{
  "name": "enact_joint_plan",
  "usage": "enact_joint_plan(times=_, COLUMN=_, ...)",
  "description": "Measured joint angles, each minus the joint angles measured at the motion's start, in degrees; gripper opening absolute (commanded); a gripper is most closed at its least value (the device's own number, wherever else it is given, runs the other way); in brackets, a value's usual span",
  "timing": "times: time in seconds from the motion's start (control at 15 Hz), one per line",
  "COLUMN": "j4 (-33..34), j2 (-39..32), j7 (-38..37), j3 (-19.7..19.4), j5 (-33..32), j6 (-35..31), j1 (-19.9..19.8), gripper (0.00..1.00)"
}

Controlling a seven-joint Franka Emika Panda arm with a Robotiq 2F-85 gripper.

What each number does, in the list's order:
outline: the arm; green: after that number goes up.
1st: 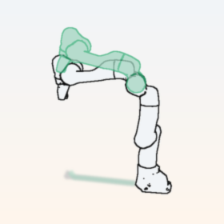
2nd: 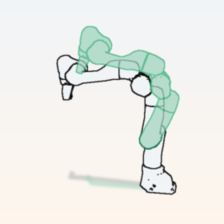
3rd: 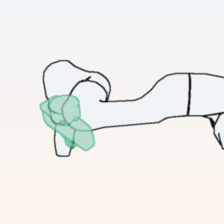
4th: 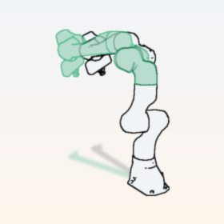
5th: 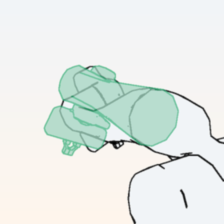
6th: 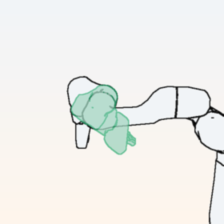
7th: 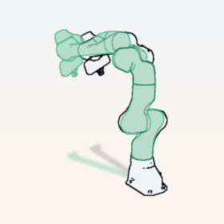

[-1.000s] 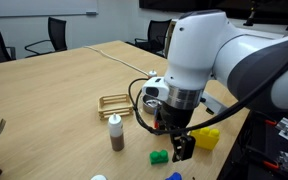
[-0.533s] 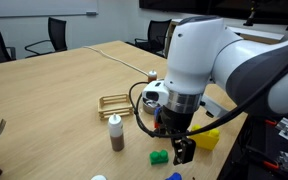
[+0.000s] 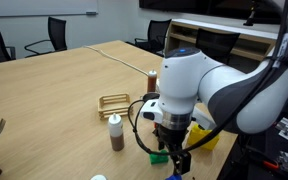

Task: Take the green legos and put it on the yellow legos

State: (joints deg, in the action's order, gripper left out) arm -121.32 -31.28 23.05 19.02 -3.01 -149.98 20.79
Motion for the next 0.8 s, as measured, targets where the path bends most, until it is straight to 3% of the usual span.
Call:
enact_joint_plan(times=0.53, j4=3.02, j2=-1.07, j7=-2.11, j3=-1.32, j5=-7.83, j6=-0.27, j1=0.22, gripper=1.0)
enact_joint_plan(times=0.8, j4=3.36, j2=-1.92, j7=-6.82, j3=-2.95, j5=-9.82, j6=-4.11, j1=0.86, gripper=1.0)
